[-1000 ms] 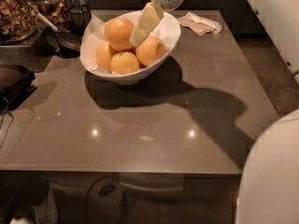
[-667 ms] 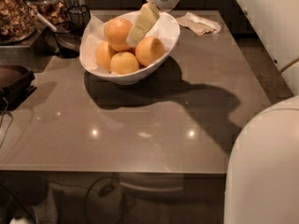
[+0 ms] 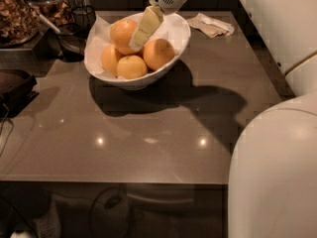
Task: Pick orange from white bowl
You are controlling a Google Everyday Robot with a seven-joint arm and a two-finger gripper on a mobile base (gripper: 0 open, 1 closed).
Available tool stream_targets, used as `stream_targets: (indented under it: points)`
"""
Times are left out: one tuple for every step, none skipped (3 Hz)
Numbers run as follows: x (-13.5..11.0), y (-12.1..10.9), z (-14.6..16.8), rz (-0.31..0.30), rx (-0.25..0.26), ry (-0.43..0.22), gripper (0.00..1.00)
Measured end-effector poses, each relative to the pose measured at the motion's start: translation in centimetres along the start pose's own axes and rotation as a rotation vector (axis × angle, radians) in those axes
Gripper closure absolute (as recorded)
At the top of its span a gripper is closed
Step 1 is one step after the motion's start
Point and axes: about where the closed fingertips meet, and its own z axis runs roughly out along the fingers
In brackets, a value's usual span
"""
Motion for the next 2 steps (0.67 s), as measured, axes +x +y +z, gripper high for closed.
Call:
stream_targets:
  points:
    - [-0.8,0.7,0.6,-0.020,-0.015,-0.004,0.12]
    - [-2.0,1.8,1.2,-0.051,-0.030,0.002,0.11]
